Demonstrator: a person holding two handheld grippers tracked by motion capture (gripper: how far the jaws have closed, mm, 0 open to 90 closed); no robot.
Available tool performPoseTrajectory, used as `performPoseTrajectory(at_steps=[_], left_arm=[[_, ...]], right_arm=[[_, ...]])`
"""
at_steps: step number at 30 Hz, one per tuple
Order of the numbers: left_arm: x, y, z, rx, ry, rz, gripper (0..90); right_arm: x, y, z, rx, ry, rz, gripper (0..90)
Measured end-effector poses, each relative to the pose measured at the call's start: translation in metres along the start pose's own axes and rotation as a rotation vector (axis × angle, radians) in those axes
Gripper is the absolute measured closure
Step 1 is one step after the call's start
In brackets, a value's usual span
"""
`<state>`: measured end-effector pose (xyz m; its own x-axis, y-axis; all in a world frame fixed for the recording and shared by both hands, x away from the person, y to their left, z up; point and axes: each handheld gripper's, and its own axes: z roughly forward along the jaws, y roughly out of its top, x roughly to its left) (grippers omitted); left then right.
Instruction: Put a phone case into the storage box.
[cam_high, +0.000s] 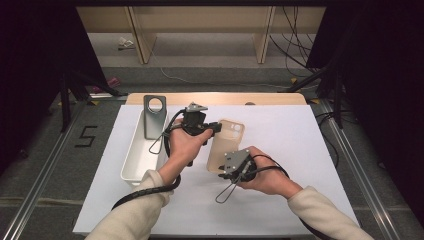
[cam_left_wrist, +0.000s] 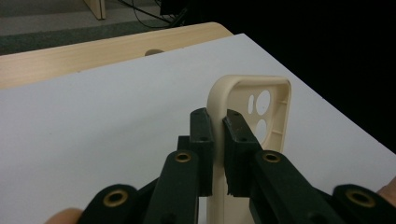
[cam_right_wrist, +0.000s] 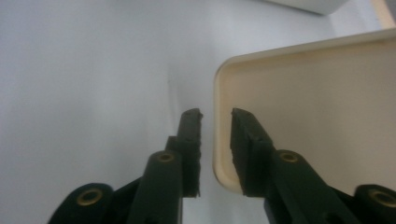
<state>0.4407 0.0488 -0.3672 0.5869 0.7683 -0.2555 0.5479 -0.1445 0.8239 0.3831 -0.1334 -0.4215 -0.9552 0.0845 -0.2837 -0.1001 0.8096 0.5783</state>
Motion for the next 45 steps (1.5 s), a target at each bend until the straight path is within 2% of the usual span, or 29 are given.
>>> performPoseTrajectory(at_steps=[2, 5, 9, 15, 18, 27, 45], left_arm=[[0.002, 0.0, -0.001, -0.008, 0.011, 0.009, 83.3], [0.004, 0.0, -0.004, -0.031, 0.021, 0.009, 83.2], [0.008, 0.0, -0.009, -0.052, 0.042, 0.03, 83.2], [0.013, -0.001, -0.018, -0.074, 0.052, 0.018, 83.2], [0.016, -0.001, -0.023, -0.083, 0.056, 0.019, 83.1], [0.023, -0.002, -0.038, -0.106, 0.063, 0.022, 83.2], [0.035, 0.002, -0.067, -0.155, 0.071, 0.008, 83.2]], right_arm=[[-0.003, -0.002, -0.003, -0.022, -0.017, 0.019, 68.2], [-0.006, -0.007, -0.008, -0.04, -0.044, 0.073, 61.5], [-0.008, -0.015, -0.014, -0.078, -0.069, 0.145, 54.5], [-0.01, -0.029, -0.02, -0.112, -0.089, 0.256, 43.7], [-0.011, -0.036, -0.022, -0.116, -0.101, 0.292, 38.8], [-0.014, -0.054, -0.029, -0.149, -0.128, 0.387, 32.8], [-0.017, -0.083, -0.045, -0.192, -0.193, 0.506, 28.8]])
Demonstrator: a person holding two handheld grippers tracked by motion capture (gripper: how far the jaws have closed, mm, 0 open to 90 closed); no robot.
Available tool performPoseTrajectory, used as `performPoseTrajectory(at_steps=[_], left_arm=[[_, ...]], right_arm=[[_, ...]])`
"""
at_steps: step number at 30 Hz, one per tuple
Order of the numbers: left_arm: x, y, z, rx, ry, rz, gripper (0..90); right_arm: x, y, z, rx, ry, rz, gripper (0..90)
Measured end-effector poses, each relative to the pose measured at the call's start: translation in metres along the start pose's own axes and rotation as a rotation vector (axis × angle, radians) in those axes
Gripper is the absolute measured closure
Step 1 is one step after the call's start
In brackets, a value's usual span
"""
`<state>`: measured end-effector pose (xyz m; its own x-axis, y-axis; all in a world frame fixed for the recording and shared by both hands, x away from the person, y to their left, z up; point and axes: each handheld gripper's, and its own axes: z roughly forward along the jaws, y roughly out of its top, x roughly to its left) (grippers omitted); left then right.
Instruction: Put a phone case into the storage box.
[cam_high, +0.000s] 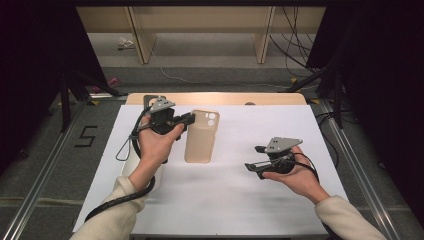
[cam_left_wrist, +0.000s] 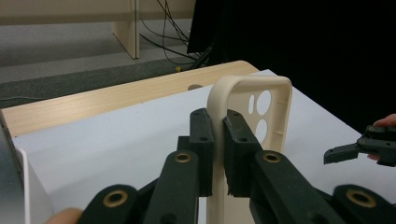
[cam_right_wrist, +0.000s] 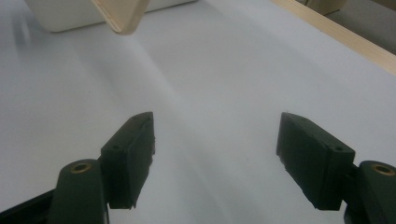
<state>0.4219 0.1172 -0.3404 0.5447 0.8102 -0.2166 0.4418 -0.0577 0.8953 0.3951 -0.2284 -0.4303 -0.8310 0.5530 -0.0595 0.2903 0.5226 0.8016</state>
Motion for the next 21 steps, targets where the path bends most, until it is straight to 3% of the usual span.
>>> performPoseTrajectory(at_steps=[21], left_arm=[[0.018, 0.012, -0.028, -0.033, 0.015, -0.024, 83.2]], right_arm=[[-0.008, -0.009, -0.006, -0.021, -0.024, 0.068, 27.8]])
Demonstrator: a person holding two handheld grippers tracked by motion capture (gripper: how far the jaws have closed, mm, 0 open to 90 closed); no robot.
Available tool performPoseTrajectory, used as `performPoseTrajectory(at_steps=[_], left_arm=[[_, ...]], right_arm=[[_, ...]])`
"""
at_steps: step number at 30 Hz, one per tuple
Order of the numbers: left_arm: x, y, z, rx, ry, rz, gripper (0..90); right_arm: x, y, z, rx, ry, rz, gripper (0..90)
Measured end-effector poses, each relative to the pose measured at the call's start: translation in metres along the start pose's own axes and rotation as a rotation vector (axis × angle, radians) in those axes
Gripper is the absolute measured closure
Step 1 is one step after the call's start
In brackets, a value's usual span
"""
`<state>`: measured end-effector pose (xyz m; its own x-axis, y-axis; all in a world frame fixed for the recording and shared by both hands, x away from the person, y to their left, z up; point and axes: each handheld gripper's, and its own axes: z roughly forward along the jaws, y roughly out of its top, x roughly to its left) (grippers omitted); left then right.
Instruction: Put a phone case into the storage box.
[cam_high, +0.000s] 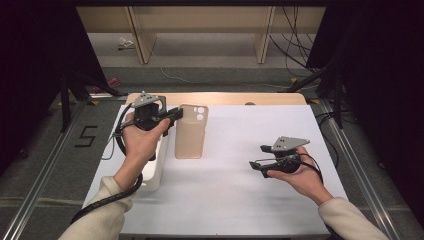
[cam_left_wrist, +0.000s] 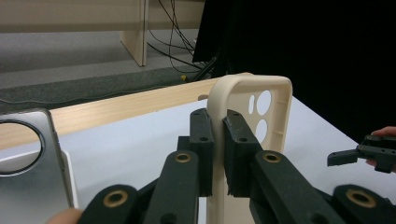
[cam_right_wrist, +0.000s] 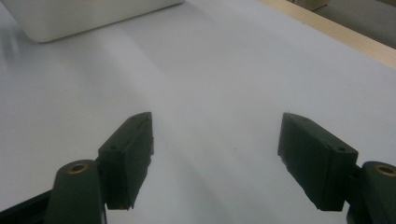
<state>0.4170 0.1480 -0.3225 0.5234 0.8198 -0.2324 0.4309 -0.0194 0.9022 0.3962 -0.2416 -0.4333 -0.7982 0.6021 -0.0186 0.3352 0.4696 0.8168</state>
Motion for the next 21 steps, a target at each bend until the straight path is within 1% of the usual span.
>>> performPoseTrajectory(at_steps=[6, 16, 21], left_arm=[[0.007, 0.003, -0.008, -0.007, 0.01, -0.002, 83.2], [0.017, 0.009, -0.02, -0.016, 0.019, -0.006, 83.2], [0.022, 0.011, -0.025, -0.015, 0.03, -0.004, 83.2]], right_arm=[[-0.002, 0.0, -0.001, -0.012, -0.009, 0.013, 27.5], [-0.003, -0.001, -0.001, -0.016, -0.014, 0.022, 27.5], [-0.005, -0.002, -0.002, -0.02, -0.024, 0.028, 27.5]])
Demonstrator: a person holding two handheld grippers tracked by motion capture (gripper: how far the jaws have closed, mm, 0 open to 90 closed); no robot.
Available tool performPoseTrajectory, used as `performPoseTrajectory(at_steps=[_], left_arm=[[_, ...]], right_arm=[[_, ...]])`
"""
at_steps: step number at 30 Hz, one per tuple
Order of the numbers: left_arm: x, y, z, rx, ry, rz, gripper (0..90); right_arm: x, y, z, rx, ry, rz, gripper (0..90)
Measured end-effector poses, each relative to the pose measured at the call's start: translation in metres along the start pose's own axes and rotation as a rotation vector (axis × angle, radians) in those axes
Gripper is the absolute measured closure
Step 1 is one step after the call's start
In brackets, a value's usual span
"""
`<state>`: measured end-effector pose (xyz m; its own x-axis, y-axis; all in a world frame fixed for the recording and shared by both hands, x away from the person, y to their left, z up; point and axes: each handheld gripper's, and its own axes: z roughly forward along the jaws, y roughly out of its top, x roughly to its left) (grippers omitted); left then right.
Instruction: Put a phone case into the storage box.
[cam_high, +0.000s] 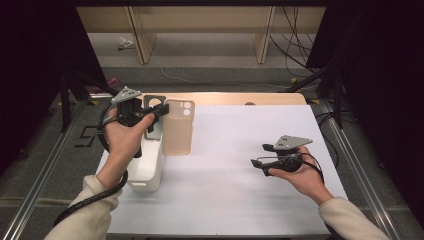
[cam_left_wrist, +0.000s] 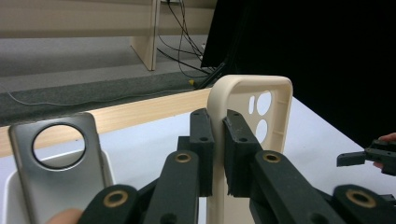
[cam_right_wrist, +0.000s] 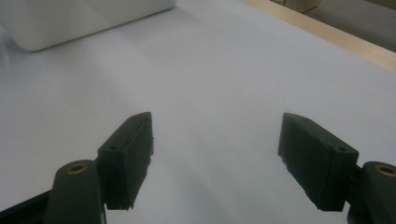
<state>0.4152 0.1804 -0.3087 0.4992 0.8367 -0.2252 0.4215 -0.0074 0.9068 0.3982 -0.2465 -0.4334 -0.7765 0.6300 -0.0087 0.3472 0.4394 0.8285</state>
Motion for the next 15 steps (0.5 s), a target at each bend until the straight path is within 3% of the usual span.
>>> performPoseTrajectory(at_steps=[15], left_arm=[[0.017, 0.003, -0.012, -0.009, 0.031, -0.01, 83.3]], right_arm=[[-0.002, 0.0, -0.001, -0.011, -0.011, 0.014, 27.6]])
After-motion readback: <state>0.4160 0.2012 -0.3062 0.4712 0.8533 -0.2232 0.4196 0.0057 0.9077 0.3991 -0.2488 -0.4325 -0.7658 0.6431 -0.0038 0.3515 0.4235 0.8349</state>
